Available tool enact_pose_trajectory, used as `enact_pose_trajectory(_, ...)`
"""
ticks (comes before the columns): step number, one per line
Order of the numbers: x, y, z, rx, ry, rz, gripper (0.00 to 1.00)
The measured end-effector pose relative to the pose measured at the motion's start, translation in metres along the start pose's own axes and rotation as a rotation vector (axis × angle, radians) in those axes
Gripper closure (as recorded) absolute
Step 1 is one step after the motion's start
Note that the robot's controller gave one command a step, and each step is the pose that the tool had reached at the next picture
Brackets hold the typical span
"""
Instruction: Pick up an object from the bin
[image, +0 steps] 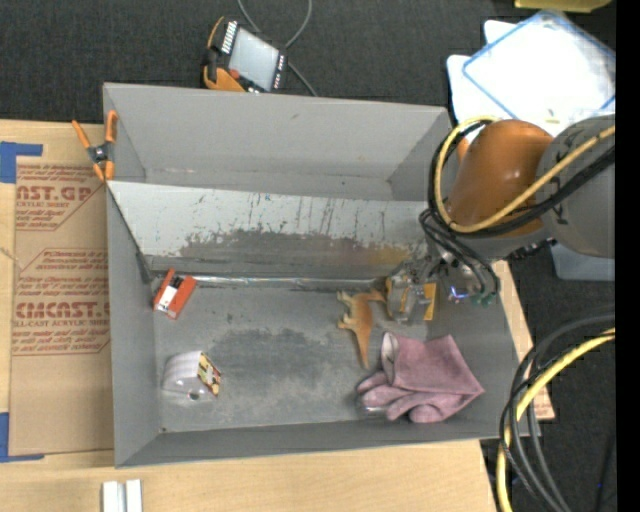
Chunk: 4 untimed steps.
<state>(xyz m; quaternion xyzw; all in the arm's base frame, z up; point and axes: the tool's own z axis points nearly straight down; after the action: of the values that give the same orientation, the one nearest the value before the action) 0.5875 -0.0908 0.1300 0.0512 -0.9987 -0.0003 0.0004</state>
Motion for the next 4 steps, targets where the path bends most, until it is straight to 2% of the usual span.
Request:
enact_pose_trajectory(1, 0.0, 0.002, -0.008, 0.001, -0.004, 0.023, 1.0)
enact_pose_trajectory(2, 0.005, -0.021, -0.039, 0.001, -0.006, 0.024, 1.0)
enact_pose_trajectory(3, 0.005, -0.007, 0.026, -0.003, -0.003, -0.055, 1.0)
enact_pose_trajectory(4, 0.021, -0.028, 0.054, 0.004, -0.012, -0.209, 1.0)
